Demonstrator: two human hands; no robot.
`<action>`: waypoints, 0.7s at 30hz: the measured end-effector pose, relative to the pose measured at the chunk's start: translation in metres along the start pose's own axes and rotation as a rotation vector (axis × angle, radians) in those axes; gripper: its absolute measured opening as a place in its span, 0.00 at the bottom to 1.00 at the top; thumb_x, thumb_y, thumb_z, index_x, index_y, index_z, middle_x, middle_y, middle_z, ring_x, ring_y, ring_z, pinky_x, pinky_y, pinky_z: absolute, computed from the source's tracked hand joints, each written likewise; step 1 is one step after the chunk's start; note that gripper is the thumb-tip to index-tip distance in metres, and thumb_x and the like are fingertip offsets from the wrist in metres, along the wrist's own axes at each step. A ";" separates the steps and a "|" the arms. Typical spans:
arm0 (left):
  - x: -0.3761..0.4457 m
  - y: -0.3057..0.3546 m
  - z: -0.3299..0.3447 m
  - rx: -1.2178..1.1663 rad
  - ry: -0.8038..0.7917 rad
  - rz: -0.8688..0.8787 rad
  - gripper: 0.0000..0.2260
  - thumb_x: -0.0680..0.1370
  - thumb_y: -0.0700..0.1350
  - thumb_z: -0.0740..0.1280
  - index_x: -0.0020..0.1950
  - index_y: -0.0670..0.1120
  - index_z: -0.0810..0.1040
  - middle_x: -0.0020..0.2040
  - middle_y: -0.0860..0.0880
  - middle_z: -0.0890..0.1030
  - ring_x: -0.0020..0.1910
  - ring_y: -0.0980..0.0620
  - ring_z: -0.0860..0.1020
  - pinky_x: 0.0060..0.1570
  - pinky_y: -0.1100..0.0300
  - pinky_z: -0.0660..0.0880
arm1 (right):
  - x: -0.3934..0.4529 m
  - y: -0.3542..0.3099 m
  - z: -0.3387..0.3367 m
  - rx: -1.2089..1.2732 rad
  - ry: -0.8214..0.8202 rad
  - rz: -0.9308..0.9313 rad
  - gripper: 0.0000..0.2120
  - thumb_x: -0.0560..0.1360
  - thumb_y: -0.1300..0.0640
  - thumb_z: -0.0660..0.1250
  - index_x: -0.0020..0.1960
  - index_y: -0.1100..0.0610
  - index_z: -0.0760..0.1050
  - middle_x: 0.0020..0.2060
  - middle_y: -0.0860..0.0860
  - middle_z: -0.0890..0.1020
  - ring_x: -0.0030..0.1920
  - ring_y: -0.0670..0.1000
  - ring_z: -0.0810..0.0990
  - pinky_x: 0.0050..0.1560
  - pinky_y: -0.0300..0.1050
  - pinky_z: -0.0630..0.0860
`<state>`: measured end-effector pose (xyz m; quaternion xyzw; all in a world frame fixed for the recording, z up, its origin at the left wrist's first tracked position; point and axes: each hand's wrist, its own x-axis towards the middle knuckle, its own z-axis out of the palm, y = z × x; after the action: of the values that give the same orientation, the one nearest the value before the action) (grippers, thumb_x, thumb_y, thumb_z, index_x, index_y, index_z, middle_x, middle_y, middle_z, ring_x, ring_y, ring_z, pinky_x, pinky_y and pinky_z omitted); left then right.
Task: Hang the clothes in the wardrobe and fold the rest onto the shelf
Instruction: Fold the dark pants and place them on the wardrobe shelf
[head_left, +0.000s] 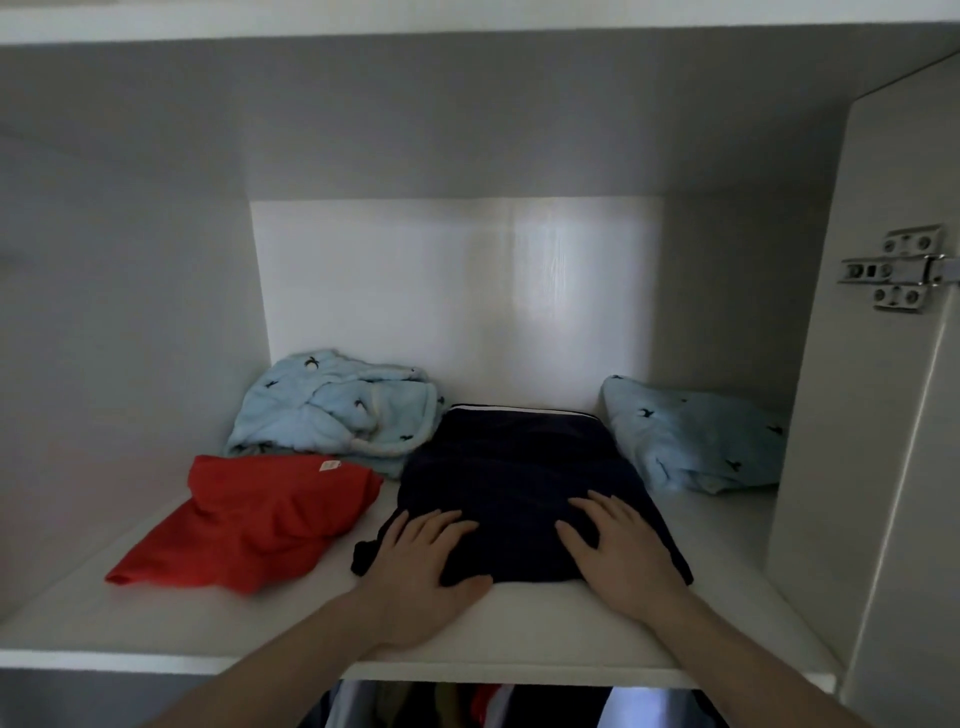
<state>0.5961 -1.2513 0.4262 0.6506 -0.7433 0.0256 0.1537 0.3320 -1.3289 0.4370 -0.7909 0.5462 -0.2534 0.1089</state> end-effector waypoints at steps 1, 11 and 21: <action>0.003 0.000 0.002 -0.009 0.014 -0.005 0.34 0.75 0.75 0.51 0.78 0.63 0.59 0.79 0.61 0.59 0.79 0.59 0.54 0.78 0.55 0.38 | 0.003 0.000 0.001 -0.008 -0.004 0.001 0.29 0.81 0.33 0.53 0.78 0.43 0.64 0.80 0.44 0.61 0.81 0.49 0.54 0.80 0.50 0.53; -0.010 0.016 0.008 0.044 0.044 -0.225 0.32 0.77 0.71 0.51 0.80 0.63 0.54 0.83 0.55 0.50 0.82 0.52 0.41 0.70 0.41 0.24 | -0.001 -0.005 0.003 -0.079 0.026 -0.054 0.28 0.83 0.37 0.54 0.79 0.49 0.65 0.79 0.49 0.64 0.80 0.52 0.59 0.80 0.50 0.55; -0.027 0.021 0.005 -0.030 0.102 -0.267 0.34 0.75 0.70 0.59 0.79 0.61 0.55 0.82 0.54 0.49 0.81 0.48 0.44 0.78 0.41 0.43 | -0.008 -0.013 0.005 -0.298 0.022 -0.024 0.29 0.84 0.36 0.46 0.81 0.47 0.56 0.82 0.49 0.56 0.81 0.54 0.53 0.80 0.61 0.46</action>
<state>0.5775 -1.2235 0.4175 0.7391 -0.6418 0.0269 0.2028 0.3431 -1.3172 0.4362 -0.8020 0.5693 -0.1796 -0.0188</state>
